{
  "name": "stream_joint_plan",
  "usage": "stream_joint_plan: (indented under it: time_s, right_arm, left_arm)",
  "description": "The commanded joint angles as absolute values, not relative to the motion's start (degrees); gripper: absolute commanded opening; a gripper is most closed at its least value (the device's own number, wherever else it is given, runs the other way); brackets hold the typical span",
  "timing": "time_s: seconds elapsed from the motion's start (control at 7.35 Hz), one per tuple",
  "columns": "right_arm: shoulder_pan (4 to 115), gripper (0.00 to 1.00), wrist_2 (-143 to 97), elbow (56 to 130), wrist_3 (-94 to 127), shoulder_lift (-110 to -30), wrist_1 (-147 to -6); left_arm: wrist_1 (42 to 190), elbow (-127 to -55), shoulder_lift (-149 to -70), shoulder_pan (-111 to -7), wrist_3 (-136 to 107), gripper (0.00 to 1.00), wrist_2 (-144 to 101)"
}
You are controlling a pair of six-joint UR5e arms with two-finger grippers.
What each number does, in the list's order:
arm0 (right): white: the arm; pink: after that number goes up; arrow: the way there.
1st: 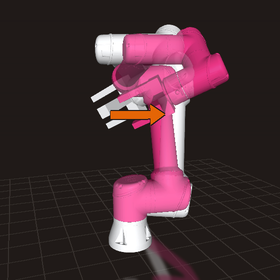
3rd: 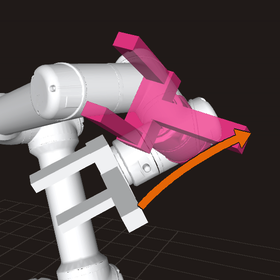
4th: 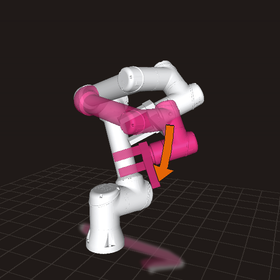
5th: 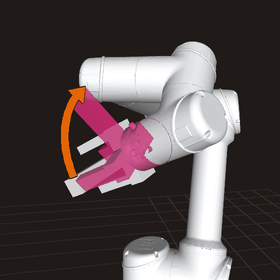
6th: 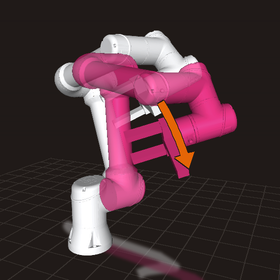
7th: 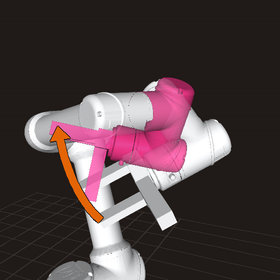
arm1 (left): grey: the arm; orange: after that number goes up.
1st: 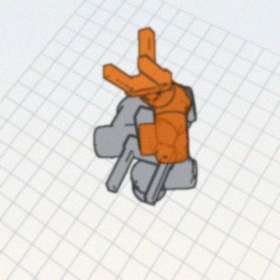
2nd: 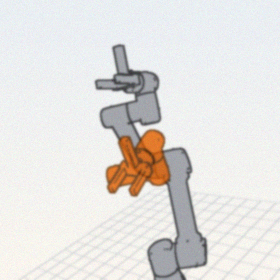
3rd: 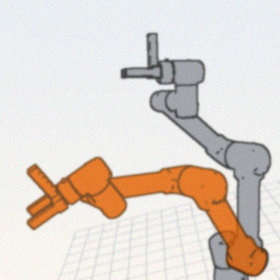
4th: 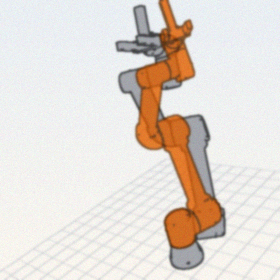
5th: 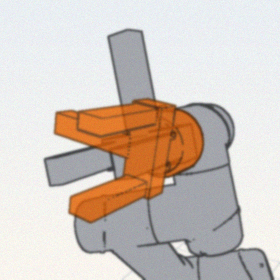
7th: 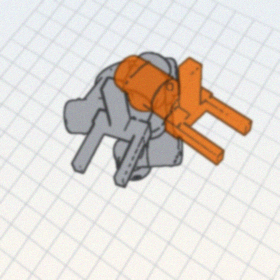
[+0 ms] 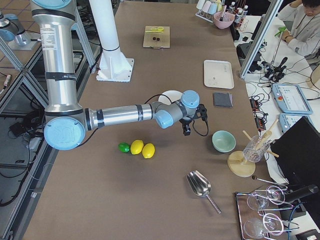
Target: Place red cherry on plate
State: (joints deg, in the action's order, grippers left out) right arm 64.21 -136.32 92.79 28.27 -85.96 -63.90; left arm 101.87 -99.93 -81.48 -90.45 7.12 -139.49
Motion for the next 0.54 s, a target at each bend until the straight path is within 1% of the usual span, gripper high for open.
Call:
stream_joint_plan:
  time_s: [0.0,0.14,0.41]
  right_arm:
    - [55.22,0.86,-131.05,89.67,41.11,-83.59,-55.05]
    - [53.80,0.86,-130.96,89.65,44.09,-82.71,-54.67]
    - [52.56,0.78,-130.87,89.04,45.53,-82.18,-54.32]
  left_arm:
    - [101.87,-99.93,-81.47,-90.44,7.12,0.97,-139.57]
    - [101.87,-99.93,-81.47,-90.44,7.12,0.97,-139.57]
    - [101.87,-99.93,-81.56,-90.44,7.12,0.97,-139.57]
